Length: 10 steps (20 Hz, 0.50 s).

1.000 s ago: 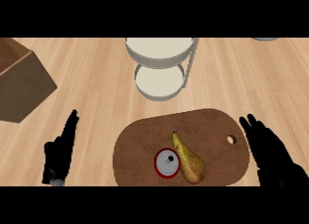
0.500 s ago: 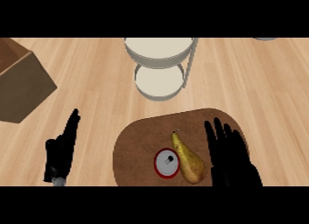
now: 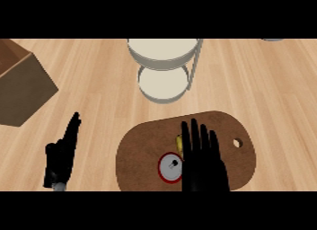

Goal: Pick the pear from the cutting board and place it in the tiered basket

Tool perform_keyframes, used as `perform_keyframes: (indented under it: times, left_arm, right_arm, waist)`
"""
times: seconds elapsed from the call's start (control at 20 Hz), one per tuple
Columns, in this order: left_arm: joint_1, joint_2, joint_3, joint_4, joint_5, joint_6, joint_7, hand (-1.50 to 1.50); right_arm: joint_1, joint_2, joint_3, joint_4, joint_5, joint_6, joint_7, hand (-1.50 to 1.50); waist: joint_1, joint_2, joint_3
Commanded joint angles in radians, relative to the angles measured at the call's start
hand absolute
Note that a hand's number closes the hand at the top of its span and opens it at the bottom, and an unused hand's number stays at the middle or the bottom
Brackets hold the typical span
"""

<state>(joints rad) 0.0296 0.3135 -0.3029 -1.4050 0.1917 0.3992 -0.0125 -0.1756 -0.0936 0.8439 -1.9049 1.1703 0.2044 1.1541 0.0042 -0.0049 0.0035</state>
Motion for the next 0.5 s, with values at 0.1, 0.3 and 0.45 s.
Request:
perform_keyframes:
  times: [0.1, 0.3, 0.45]
  left_arm:
    - [0.016, -0.013, 0.006, 0.019, 0.001, -0.002, 0.003, 0.0]
    - [0.018, -0.014, 0.001, 0.028, -0.004, -0.022, 0.003, 0.0]
    - [-0.004, 0.003, 0.037, 0.037, 0.013, -0.037, 0.025, 0.0]
  right_arm:
    - [0.008, 0.09, -0.048, 0.108, 0.005, 0.172, 0.165, -1.5]
    - [0.008, 0.092, -0.059, 0.105, 0.008, 0.188, 0.161, -1.5]
    - [0.016, 0.092, -0.071, 0.066, -0.016, 0.231, 0.179, -1.5]
  waist:
    - [-0.001, 0.006, -0.005]
    - [-0.004, 0.005, -0.005]
    - [-0.005, 0.005, -0.005]
